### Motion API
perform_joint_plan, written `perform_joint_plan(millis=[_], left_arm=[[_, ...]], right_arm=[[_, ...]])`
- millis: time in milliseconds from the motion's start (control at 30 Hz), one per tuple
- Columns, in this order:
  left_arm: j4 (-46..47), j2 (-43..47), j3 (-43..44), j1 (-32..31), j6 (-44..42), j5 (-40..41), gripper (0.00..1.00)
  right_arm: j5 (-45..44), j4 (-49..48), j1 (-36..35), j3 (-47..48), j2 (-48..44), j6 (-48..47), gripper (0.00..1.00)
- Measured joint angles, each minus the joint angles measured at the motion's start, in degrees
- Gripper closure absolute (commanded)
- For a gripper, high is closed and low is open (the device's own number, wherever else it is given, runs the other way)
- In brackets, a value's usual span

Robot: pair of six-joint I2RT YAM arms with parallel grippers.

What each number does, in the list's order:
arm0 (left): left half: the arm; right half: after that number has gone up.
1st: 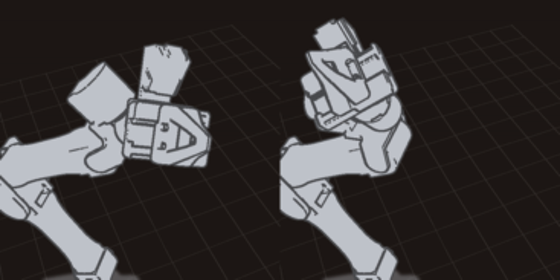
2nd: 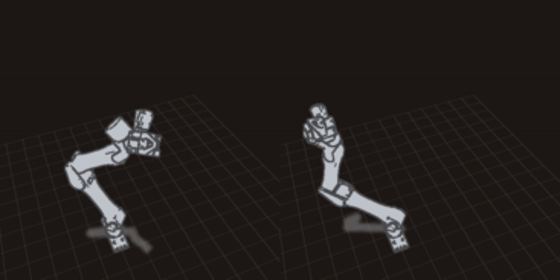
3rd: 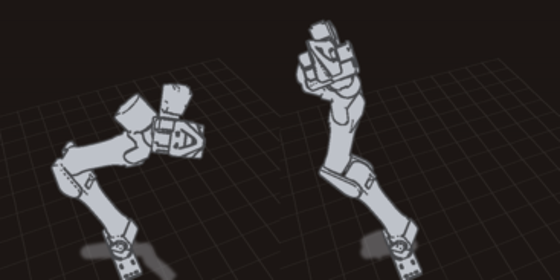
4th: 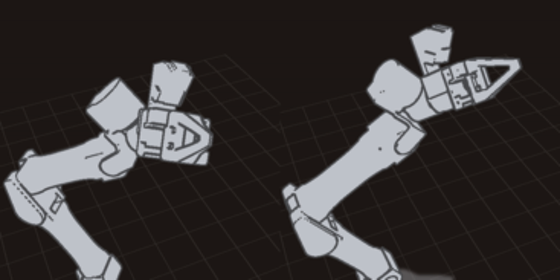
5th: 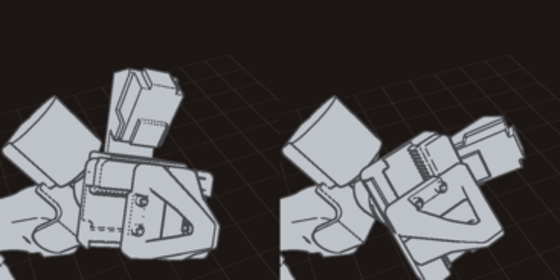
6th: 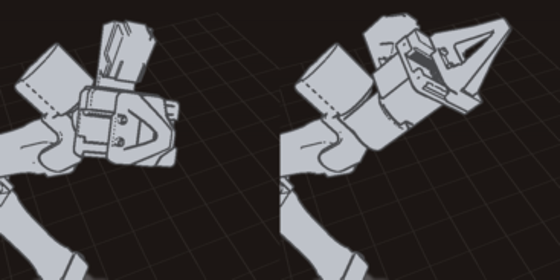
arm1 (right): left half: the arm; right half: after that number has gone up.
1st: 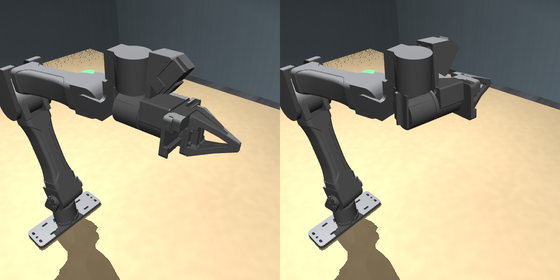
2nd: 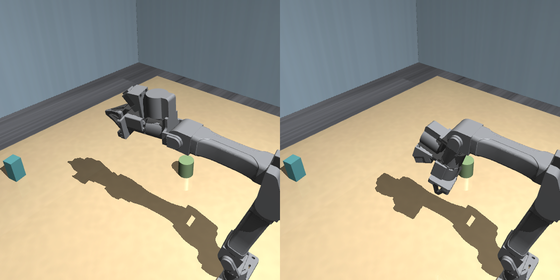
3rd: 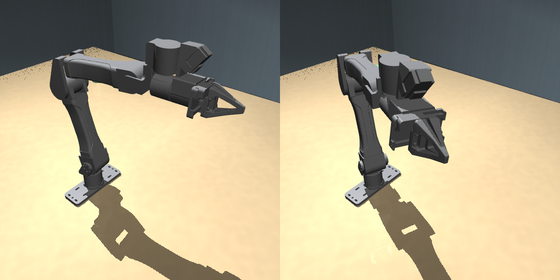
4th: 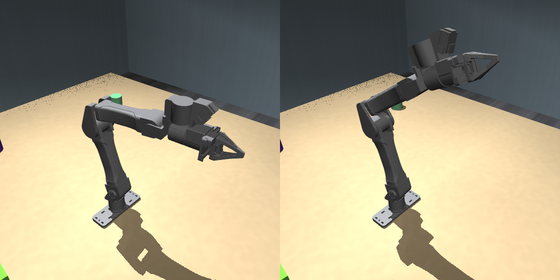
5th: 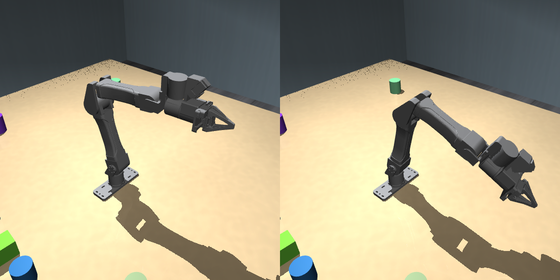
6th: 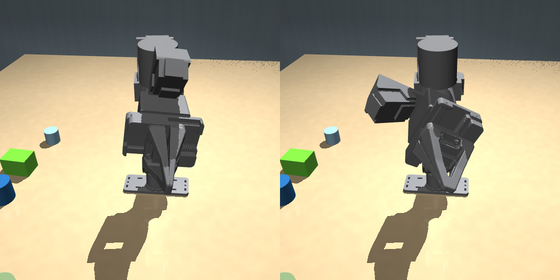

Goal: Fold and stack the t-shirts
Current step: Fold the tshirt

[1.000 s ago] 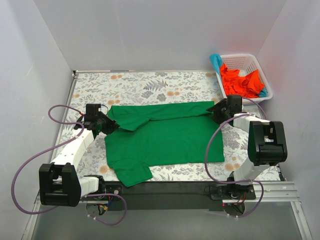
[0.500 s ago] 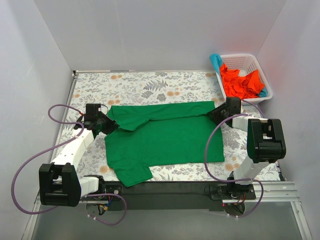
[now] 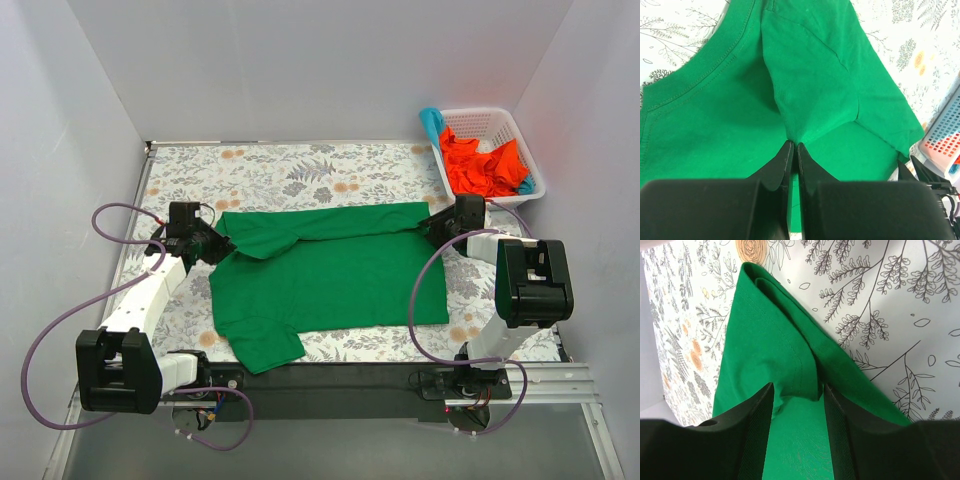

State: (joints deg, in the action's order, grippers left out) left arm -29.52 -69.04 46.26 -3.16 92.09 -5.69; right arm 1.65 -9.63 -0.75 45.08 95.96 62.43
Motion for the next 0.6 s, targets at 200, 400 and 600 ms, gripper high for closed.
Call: perform_joint_plan(millis=[200, 400, 600], left_arm=[[-0.33, 0.07, 0.00, 0.00, -0.20, 0.35, 1.00], [-0.28, 0.15, -0.02, 0.00, -0.20, 0.39, 1.00], [-0.31, 0.15, -0.02, 0.07, -0.20, 0.70, 1.00]], right_arm=[[0.07, -0.68, -0.02, 0.00, 0.04, 0.39, 0.62], [0.00, -0.96, 0.00, 0.00, 0.04, -1.16, 0.95], [0.04, -0.90, 0.00, 0.09, 0.04, -6.84, 0.99]])
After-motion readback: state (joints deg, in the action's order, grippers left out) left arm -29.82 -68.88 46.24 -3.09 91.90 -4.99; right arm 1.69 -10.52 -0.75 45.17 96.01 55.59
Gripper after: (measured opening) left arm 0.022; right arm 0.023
